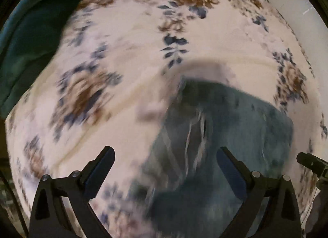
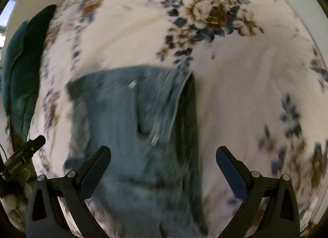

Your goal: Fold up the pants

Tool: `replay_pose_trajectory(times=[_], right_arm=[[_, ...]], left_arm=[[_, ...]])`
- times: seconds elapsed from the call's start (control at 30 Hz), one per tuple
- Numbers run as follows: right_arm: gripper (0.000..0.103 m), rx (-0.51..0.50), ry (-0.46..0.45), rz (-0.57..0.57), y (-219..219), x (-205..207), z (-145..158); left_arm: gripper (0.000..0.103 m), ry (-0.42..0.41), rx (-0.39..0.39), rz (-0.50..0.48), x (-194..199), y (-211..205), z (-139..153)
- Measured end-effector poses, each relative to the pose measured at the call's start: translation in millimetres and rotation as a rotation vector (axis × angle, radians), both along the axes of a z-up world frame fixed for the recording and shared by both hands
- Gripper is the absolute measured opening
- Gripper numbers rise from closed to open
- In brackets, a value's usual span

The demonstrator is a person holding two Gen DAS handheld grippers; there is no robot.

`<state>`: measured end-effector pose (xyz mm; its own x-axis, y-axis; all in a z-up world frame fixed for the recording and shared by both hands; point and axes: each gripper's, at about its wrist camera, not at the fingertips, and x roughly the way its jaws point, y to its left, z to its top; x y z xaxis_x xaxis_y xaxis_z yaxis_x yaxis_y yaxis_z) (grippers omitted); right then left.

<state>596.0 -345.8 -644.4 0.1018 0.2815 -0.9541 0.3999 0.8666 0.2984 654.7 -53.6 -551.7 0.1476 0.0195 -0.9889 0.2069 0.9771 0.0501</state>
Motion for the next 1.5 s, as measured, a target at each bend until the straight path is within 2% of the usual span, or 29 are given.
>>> replay_pose_trajectory(times=[0.03,0.2,0.27,0.3,0.33,0.4,0.43,0.47,0.5,0.57,0.63,0.77,0.93,1.03,1.17,1.23,1.33,1.43,1.5], right_arm=[[0.103,0.008,0.007,0.001,-7,12,-12],[0.103,0.072,0.032,-0.010,-31,69,-65],[0.103,0.114,0.037,-0.003,-32,83,-77],[0.103,0.144,0.037,0.006,-31,91,-83],[0.100,0.166,0.040,0.016,-30,98,-88],[0.094,0.178,0.037,0.020,-26,105,-94],[0.082,0.170,0.033,0.024,-25,106,-95],[0.065,0.156,0.029,0.036,-23,106,-96],[0.062,0.134,0.033,0.057,-20,106,-97],[0.047,0.161,-0.001,0.064,-17,100,-93],[0.042,0.184,-0.031,0.053,-13,94,-85],[0.039,0.176,-0.085,0.071,-4,86,-58],[0.038,0.172,-0.159,0.117,11,59,-6],[0.038,0.173,-0.202,0.150,20,23,31],[0.038,0.169,-0.241,0.208,32,-45,70],[0.038,0.158,-0.258,0.255,41,-84,82],[0.038,0.134,-0.236,0.327,53,-146,82],[0.038,0.108,-0.192,0.385,64,-191,66],[0.038,0.071,-0.171,0.441,73,-215,53]], left_arm=[[0.100,0.011,-0.007,-0.012,17,-5,-15],[0.096,0.067,-0.093,-0.057,66,-22,-52],[0.083,0.081,-0.113,-0.109,74,-33,-62],[0.063,0.092,-0.117,-0.130,75,-37,-65],[0.039,0.104,-0.110,-0.150,76,-43,-71],[0.021,0.087,-0.084,-0.169,76,-46,-74],[0.016,0.083,-0.078,-0.175,75,-46,-74],[0.015,0.073,-0.084,-0.178,73,-45,-72],[0.013,0.061,-0.083,-0.181,71,-44,-69],[0.012,0.031,-0.073,-0.194,65,-44,-62],[0.012,0.010,-0.072,-0.194,56,-44,-54],[0.011,-0.052,-0.096,-0.179,28,-34,-20],[0.011,-0.115,-0.198,-0.112,-18,-7,37],[0.011,-0.151,-0.270,-0.043,-65,16,78],[0.011,-0.160,-0.308,0.033,-133,35,107],[0.011,-0.118,-0.321,0.081,-178,48,103],[0.011,-0.034,-0.310,0.116,-236,57,89],[0.011,0.079,-0.292,0.149,-283,60,48],[0.011,0.116,-0.267,0.154,-301,58,23]])
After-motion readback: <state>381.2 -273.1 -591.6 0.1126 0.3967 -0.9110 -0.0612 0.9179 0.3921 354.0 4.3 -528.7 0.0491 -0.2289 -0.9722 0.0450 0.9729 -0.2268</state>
